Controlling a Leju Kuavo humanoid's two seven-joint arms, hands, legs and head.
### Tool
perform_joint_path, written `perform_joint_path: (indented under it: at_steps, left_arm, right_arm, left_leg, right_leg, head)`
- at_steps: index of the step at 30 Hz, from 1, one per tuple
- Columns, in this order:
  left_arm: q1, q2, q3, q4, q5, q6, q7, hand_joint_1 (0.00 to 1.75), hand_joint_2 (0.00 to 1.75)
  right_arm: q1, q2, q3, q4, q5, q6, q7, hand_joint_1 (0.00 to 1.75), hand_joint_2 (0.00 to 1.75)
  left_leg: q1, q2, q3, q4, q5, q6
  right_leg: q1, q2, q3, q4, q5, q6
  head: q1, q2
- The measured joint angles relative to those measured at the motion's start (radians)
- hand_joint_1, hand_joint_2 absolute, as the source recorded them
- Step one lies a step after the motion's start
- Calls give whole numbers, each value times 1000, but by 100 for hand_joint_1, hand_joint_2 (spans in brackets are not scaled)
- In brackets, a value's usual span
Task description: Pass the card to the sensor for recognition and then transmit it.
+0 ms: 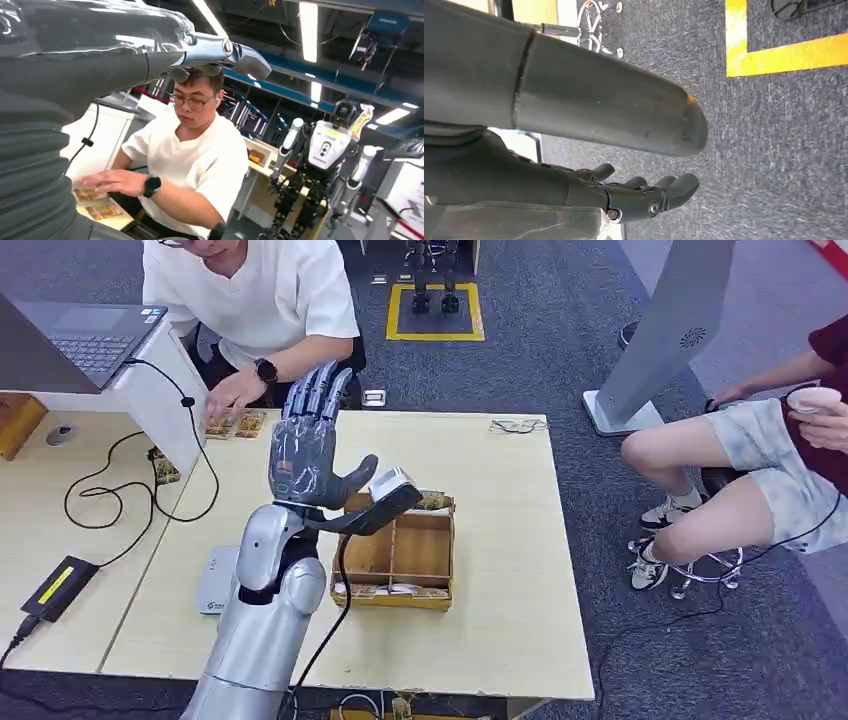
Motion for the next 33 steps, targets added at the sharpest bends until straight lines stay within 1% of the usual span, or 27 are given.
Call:
perform_joint_path:
  at_steps: [2, 5, 9, 12, 15, 17, 20, 23, 26, 28, 30, 32, 33]
  left_arm:
    - [29, 10, -8, -31, 21, 7, -8, 0, 175]
    - [79, 29, -23, -78, 63, 25, -25, 0, 175]
    - [155, 60, -40, -142, 131, 61, -74, 0, 175]
    - [195, 77, -47, -176, 156, 90, -105, 0, 175]
    - [251, 101, -48, -223, 178, 128, -139, 0, 175]
    - [284, 110, -47, -245, 202, 143, -167, 0, 175]
    - [315, 122, -47, -271, 218, 148, -206, 0, 175]
    - [355, 134, -44, -293, 246, 154, -265, 0, 175]
    - [396, 145, -42, -302, 243, 142, -318, 0, 175]
    - [418, 152, -42, -305, 238, 134, -334, 0, 175]
    - [430, 158, -43, -305, 223, 110, -342, 0, 175]
    - [436, 171, -58, -304, 177, 81, -341, 0, 175]
    - [438, 180, -72, -301, 161, 82, -339, 0, 175]
  right_arm:
    - [2, 2, 0, -13, -2, 3, 6, 0, 0]
    - [7, 19, -1, -49, -3, 13, 18, 0, 0]
    - [13, 44, -3, -110, -3, 35, 31, 0, 0]
    - [16, 62, -5, -144, -3, 45, 41, 0, 0]
    - [19, 91, -8, -201, 2, 44, 80, 0, 0]
    - [23, 105, -8, -232, 3, 47, 90, 0, 0]
    - [25, 119, -8, -262, 1, 52, 93, 0, 0]
    - [29, 129, -8, -284, 1, 53, 94, 0, 0]
    - [32, 131, -8, -293, -2, 54, 95, 0, 0]
    - [35, 132, -9, -295, -2, 54, 95, 0, 0]
    - [35, 132, -10, -297, -2, 54, 94, 0, 0]
    - [36, 134, -12, -303, 5, 55, 88, 0, 0]
    - [35, 134, -14, -304, 5, 57, 87, 0, 0]
  left_leg:
    - [0, 0, 0, 0, 0, 0]
    - [0, 0, 0, 0, 0, 0]
    - [0, 0, -1, 0, 0, 0]
    - [0, 0, -1, 0, 0, 0]
    - [0, 1, -1, 0, 0, 0]
    - [0, 1, -1, 0, 0, 0]
    - [0, 1, -1, 0, 0, 0]
    - [0, 1, -1, 0, 0, 0]
    - [0, 1, -1, 0, 0, 0]
    - [0, 1, -1, 0, 0, 0]
    - [0, 1, -1, 0, 0, 0]
    - [0, 1, -1, 0, 0, 0]
    - [0, 1, -1, 0, 0, 0]
  right_leg:
    - [0, 0, 0, 0, 0, 0]
    - [0, 0, 0, 0, 0, 0]
    - [0, 0, 0, 0, 0, 0]
    - [0, 0, 0, 0, 0, 0]
    - [0, 0, -1, 0, 0, 0]
    - [0, 0, -1, 0, -1, 0]
    - [0, 0, 0, 0, -1, 1]
    - [0, 0, 0, 0, -1, 1]
    - [0, 0, -1, 0, -1, 1]
    - [0, 0, -1, 0, -1, 1]
    - [0, 0, -1, 0, -1, 1]
    - [0, 0, -1, 0, -1, 1]
    - [0, 0, -1, 0, -1, 1]
  head:
    - [0, 0]
    - [0, 0]
    - [0, 0]
    - [0, 0]
    - [0, 0]
    - [0, 0]
    - [0, 0]
    - [0, 0]
    - [0, 0]
    - [0, 0]
    - [0, 0]
    - [0, 0]
    - [0, 0]
